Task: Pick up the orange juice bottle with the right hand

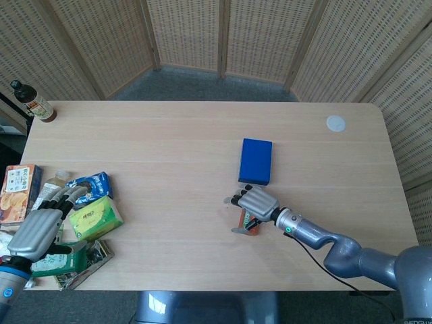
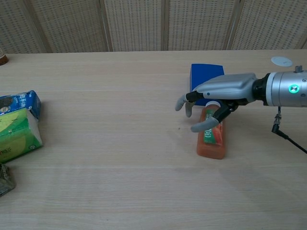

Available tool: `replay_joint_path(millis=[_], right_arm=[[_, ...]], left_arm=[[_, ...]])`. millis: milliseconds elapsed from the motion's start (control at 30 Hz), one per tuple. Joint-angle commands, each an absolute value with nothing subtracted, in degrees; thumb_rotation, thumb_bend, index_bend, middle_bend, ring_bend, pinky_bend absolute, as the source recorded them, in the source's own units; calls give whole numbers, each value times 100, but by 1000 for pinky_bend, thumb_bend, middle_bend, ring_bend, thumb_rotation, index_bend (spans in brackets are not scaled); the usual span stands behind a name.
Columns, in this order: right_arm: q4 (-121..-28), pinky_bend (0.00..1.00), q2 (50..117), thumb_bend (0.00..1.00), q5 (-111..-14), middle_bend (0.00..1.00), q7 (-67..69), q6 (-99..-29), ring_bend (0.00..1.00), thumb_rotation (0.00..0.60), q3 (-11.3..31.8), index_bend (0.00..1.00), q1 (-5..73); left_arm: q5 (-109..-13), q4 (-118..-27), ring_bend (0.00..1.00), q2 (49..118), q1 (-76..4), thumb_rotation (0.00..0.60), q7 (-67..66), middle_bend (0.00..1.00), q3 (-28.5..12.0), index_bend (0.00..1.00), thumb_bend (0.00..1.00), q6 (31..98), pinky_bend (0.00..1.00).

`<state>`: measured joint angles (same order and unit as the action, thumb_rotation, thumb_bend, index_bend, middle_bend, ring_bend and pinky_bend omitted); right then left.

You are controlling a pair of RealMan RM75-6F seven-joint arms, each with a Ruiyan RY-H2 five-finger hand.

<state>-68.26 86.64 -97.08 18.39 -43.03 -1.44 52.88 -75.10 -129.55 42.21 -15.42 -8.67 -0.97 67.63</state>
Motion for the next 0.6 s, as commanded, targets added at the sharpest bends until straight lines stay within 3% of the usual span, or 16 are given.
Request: replay_joint_path(millis=[33,600], right_arm=[[-6592,0,8794,256,-9693,314,1969,-4219,205,188,-226,167,5361],[-6225,0,8665,262,-9545,314,2146,-4252,204,191,-571,169,5223]], left_arm=[[-7541,-12965,0,4201,-1517,600,-844,0,-78,0,244,6786,0],[-7708,-12984,0,4167,-1466,600,-739,0,-35,0,242,6819,0]])
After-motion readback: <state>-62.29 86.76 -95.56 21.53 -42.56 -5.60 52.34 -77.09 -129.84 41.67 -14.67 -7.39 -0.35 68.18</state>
